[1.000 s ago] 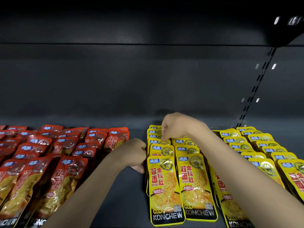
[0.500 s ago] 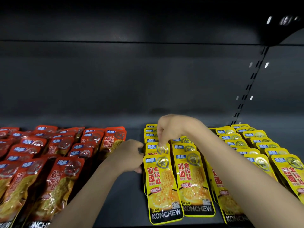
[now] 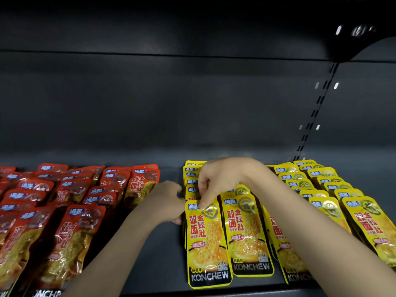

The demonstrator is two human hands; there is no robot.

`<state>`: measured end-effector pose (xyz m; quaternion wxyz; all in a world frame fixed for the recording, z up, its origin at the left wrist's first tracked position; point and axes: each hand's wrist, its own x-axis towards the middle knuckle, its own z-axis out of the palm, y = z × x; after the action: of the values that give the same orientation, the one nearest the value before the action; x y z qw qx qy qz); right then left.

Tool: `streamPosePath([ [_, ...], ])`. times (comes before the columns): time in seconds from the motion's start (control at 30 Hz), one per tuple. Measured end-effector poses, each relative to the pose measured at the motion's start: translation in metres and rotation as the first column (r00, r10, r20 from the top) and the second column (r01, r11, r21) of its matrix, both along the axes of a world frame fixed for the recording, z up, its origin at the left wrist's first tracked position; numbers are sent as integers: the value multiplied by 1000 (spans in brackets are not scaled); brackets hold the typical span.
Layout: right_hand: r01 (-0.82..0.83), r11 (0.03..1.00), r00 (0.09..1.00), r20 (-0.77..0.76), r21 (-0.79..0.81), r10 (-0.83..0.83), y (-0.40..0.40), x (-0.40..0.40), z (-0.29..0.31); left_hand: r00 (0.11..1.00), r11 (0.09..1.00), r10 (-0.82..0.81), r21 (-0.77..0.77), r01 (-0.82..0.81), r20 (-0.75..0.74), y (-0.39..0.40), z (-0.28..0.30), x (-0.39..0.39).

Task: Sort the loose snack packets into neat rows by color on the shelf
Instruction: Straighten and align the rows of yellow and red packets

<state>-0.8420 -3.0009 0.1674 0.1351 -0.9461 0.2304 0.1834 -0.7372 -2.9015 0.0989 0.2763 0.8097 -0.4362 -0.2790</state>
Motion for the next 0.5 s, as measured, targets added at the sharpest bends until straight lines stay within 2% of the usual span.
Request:
streamPosePath([
  [0.2, -8, 998, 1000, 12, 54, 7, -5, 0, -1, 1000, 1000, -4, 3, 4, -6, 0, -1, 1],
  [0.5, 13, 999, 998, 56, 37, -15, -15, 3, 1, 1000, 1000, -6, 1, 6, -14, 2, -1, 2],
])
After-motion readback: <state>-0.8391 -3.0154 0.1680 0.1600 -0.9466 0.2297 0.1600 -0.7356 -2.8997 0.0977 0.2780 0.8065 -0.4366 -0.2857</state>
